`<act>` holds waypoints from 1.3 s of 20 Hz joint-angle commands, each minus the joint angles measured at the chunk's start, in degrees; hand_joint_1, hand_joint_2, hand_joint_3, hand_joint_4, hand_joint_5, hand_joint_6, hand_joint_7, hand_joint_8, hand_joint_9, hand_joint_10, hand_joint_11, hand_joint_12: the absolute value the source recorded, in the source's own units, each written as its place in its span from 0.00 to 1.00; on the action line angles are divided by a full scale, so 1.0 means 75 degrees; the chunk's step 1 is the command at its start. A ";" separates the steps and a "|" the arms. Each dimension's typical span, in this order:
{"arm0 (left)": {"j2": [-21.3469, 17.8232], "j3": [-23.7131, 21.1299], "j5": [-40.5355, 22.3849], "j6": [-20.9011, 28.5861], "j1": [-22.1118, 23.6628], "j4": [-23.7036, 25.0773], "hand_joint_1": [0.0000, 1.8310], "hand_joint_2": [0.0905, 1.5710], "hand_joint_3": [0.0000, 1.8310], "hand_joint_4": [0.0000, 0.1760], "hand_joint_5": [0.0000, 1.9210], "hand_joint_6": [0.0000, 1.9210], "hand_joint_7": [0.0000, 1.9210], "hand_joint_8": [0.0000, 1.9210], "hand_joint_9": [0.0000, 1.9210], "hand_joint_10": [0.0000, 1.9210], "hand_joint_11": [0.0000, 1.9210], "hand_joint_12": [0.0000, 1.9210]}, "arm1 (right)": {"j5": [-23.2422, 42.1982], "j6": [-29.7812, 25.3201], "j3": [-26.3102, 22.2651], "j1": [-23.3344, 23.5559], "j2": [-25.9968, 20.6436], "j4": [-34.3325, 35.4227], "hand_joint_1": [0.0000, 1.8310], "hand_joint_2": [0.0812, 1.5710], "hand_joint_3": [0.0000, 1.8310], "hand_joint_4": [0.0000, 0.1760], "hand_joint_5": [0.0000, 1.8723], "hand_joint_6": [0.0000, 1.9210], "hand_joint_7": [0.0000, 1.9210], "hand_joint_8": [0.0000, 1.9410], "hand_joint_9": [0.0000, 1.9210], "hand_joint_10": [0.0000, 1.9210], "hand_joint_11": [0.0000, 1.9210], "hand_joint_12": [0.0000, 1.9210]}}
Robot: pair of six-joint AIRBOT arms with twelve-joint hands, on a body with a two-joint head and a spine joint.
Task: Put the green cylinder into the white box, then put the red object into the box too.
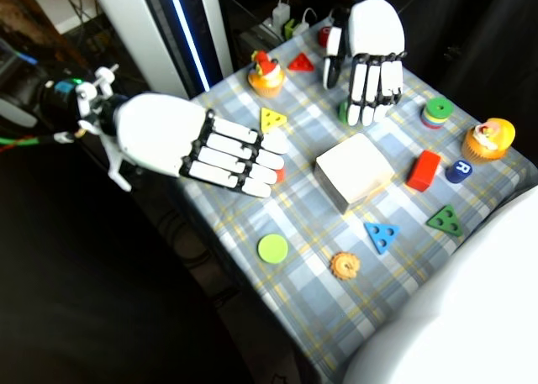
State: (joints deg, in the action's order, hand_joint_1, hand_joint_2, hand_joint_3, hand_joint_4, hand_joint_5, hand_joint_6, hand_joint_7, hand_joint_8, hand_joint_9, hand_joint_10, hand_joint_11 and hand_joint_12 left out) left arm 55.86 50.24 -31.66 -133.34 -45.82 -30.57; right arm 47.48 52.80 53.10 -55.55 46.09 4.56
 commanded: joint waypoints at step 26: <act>0.0730 0.0920 -0.1022 -0.0076 0.2001 0.0562 0.65 0.79 0.00 0.00 0.36 0.61 0.42 0.82 0.27 0.96 0.07 1.00 | 0.1176 -0.0057 0.0035 0.0016 0.0091 0.0211 0.26 0.84 0.00 0.00 0.00 0.00 0.00 0.00 0.00 0.00 0.00 0.33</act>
State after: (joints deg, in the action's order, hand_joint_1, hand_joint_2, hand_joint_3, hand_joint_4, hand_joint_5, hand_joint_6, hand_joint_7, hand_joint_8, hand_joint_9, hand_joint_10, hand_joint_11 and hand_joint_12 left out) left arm 61.19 57.25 -34.54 -133.86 -31.55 -27.92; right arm 49.41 52.60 53.12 -55.92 46.61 6.20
